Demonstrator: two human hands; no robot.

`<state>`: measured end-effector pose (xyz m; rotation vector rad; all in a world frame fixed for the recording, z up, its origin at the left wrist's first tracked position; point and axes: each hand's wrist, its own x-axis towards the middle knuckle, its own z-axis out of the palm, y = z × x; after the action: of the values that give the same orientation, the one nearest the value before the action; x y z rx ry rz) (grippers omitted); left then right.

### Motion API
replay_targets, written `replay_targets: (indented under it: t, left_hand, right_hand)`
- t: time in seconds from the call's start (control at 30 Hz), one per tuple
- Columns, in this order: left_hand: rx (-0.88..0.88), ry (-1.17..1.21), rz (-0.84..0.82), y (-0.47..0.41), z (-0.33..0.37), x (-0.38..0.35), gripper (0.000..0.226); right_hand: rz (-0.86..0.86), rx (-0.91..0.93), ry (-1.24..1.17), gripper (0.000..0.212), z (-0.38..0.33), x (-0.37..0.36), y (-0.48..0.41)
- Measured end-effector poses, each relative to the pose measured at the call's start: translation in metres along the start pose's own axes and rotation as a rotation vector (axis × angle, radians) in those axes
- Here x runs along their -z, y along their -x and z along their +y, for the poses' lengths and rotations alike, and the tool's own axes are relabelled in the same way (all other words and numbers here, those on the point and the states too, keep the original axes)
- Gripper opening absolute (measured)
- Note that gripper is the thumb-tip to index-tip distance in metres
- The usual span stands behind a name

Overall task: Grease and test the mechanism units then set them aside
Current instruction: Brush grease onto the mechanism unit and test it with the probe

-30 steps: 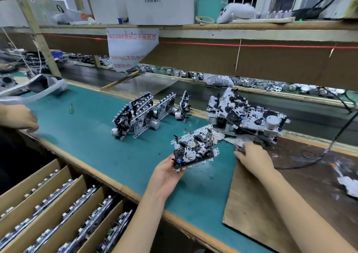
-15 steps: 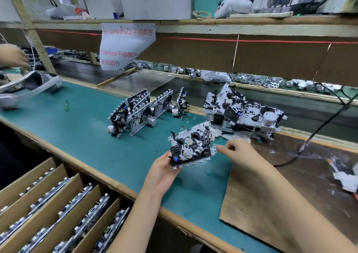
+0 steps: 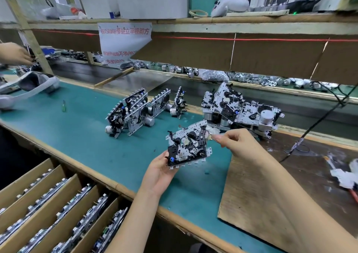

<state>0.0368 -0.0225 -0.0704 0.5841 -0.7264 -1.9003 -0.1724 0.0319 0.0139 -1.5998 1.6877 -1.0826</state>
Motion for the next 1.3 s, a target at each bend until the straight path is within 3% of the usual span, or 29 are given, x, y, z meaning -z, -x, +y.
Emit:
replay_targets:
  t: [1.3]
  left_hand:
    - [-0.008,-0.051,-0.022,0.001,0.0015,-0.0009,0.025]
  right_hand:
    - [-0.041,0.013,-0.01,0.037,0.0,0.0035,-0.0001]
